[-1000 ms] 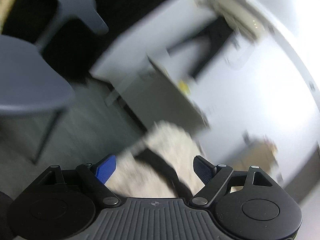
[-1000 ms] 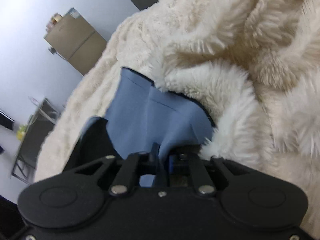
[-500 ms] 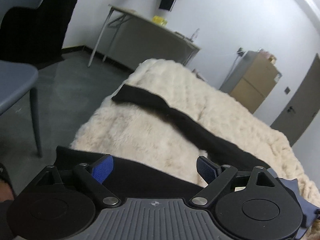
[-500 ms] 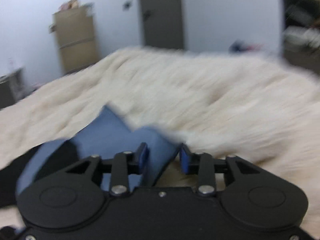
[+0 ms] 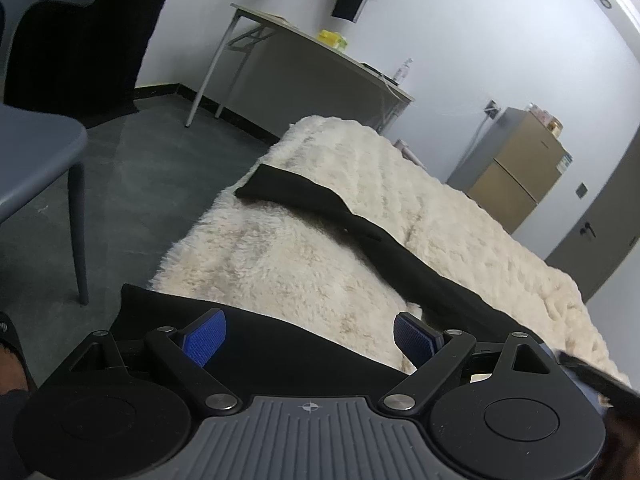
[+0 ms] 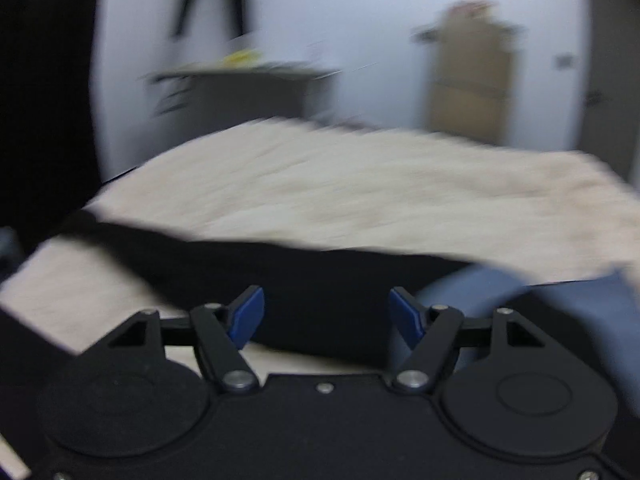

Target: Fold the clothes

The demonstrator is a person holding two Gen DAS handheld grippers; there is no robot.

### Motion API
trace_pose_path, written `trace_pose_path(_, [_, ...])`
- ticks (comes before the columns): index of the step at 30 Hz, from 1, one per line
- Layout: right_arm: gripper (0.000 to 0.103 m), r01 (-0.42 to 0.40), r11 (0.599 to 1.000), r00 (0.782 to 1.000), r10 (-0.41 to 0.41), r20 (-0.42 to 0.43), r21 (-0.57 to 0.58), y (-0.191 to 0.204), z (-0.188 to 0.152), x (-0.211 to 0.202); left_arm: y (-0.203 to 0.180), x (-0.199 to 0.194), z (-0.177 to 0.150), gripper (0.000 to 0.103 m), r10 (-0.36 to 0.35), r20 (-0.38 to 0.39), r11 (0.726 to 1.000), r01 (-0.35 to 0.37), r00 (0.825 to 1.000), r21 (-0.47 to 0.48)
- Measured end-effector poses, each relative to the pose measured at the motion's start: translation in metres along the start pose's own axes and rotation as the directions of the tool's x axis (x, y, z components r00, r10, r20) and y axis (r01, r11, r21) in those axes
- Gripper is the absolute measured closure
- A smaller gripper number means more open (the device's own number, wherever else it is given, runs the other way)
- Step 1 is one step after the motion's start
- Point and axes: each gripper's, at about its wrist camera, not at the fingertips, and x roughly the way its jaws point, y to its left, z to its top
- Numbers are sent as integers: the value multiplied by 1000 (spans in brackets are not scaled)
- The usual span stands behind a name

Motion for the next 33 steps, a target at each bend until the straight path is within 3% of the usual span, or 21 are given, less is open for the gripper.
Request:
trace_pose_path(5, [35, -135, 991, 991, 135, 16, -4, 98, 13, 36, 3, -2, 1, 15, -3, 14, 1000, 3, 1000, -26])
trace_pose_path(8, [35, -250, 966, 967, 247, 59, 62, 143, 9, 34, 4, -7, 1, 15, 5, 45, 999, -3, 999, -39])
trace_pose_path(11, [33, -270, 962, 960, 267, 83, 35, 160, -7, 25, 7, -13, 1, 15, -19, 77, 998, 23, 997, -55])
trace_pose_path(14, [33, -269, 963, 963, 269, -25, -10, 174, -28, 28, 9, -10, 3, 15, -20, 73, 997, 25, 997, -69])
trace_pose_path(16, [33, -265, 963, 960, 269, -77, 55, 172, -36, 28, 9, -7, 4, 15, -20, 63, 997, 25, 998, -75])
trace_pose_path(20, [33, -345, 932, 926, 357, -122, 111, 166, -30, 17, 10, -2, 5, 15, -27, 48, 996, 31, 998, -83])
trace_pose_path(22, [33, -377, 923, 920, 382, -86, 71, 163, -13, 7, 12, -2, 4, 15, -33, 47, 995, 37, 998, -92])
trace_pose_path(25, [26, -347, 937, 938, 347, -3, -38, 162, 23, 2, 15, -2, 5, 15, -43, 46, 992, 48, 998, -113])
trace_pose_path(28, [20, -321, 927, 945, 327, -3, -194, 176, 58, 15, 22, -3, 6, 15, -47, 57, 986, 56, 997, -154])
trace_pose_path(31, [20, -290, 863, 955, 292, -61, -413, 205, 84, 40, 26, -3, 7, 15, -46, 65, 982, 57, 997, -182])
trace_pose_path(33, [20, -271, 789, 957, 285, -62, -552, 227, 91, 59, 27, -4, 6, 15, -45, 68, 980, 58, 997, -188])
